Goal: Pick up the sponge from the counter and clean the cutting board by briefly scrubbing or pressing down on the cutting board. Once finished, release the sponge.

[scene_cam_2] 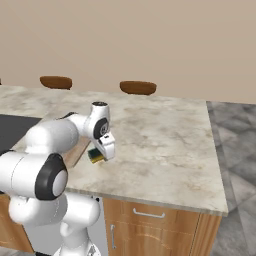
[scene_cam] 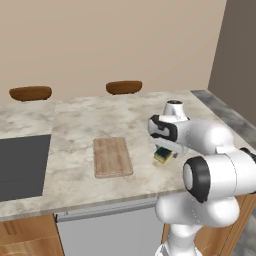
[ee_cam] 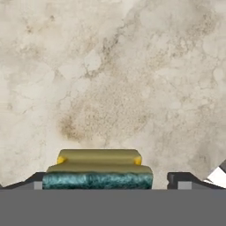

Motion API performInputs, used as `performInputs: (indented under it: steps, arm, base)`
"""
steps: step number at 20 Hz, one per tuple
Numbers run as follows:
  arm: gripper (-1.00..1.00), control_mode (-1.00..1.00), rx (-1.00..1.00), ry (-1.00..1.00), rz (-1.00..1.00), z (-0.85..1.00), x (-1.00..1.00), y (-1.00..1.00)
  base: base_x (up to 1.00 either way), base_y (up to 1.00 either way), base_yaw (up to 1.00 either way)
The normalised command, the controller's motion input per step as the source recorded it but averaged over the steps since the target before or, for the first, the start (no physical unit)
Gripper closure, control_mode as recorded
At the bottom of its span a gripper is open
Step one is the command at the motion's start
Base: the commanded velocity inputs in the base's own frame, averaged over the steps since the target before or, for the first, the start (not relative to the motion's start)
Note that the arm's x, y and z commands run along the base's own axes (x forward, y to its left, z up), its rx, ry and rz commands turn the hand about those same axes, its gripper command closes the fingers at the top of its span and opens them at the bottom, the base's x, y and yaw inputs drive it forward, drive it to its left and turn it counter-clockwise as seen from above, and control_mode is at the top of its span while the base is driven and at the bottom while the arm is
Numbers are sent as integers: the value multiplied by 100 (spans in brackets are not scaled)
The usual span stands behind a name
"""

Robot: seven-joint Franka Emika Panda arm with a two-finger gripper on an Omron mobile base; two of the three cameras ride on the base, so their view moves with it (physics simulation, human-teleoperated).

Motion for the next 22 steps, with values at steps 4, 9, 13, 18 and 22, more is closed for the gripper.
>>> performInputs:
  steps: [4,9,13,18,22]
  arm:
    - [-100,-100,0,0,14,29,0,0]
    - [-100,-100,0,-1,26,14,35,-16]
    - [-100,-100,0,-17,34,-44,95,-9]
    - [-100,-100,1,-4,7,-4,21,0]
    - [-100,-100,2,0,13,6,17,-8]
  base:
    - [0,0,0]
    - [0,0,0]
    - [0,0,0]
    - [0,0,0]
    - [0,0,0]
